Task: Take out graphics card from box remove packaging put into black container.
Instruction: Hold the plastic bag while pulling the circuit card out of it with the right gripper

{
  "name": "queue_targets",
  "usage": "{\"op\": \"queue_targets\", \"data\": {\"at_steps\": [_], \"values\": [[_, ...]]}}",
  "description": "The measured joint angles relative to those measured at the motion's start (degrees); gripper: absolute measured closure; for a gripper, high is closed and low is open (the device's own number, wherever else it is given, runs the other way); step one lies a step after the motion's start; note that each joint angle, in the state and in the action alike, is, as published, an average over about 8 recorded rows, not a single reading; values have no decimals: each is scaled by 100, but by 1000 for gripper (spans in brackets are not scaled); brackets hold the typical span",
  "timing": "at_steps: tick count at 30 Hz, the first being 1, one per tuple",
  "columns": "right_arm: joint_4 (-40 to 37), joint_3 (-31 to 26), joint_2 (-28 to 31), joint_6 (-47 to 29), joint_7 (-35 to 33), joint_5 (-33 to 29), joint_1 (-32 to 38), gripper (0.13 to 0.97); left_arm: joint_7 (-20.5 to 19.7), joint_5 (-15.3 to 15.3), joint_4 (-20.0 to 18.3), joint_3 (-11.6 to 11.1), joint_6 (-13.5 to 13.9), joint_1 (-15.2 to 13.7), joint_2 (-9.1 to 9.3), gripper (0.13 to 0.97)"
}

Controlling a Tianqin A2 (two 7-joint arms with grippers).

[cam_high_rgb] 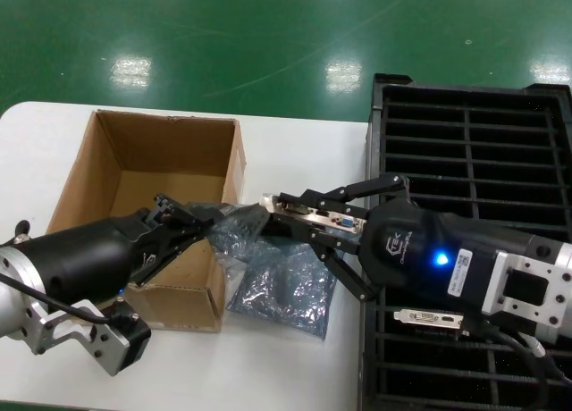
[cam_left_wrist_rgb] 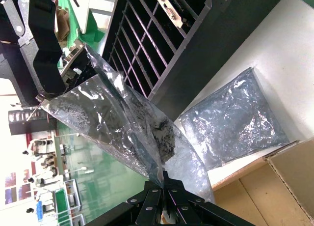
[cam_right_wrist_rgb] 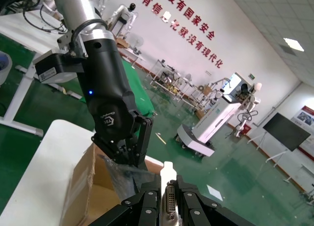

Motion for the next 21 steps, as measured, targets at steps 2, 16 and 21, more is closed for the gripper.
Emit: {"op": "queue_targets", "data": {"at_steps": [2, 16, 21], "values": [[15, 15, 16, -6, -32, 26, 1, 908, 0, 0, 0, 0, 0, 0, 0, 958], [821, 1450, 729, 201, -232, 916, -720, 908, 0, 0, 0, 0, 0, 0, 0, 958], [1118, 2308, 1050, 185, -327, 1329, -1358, 908, 0, 0, 0, 0, 0, 0, 0, 958]]}}
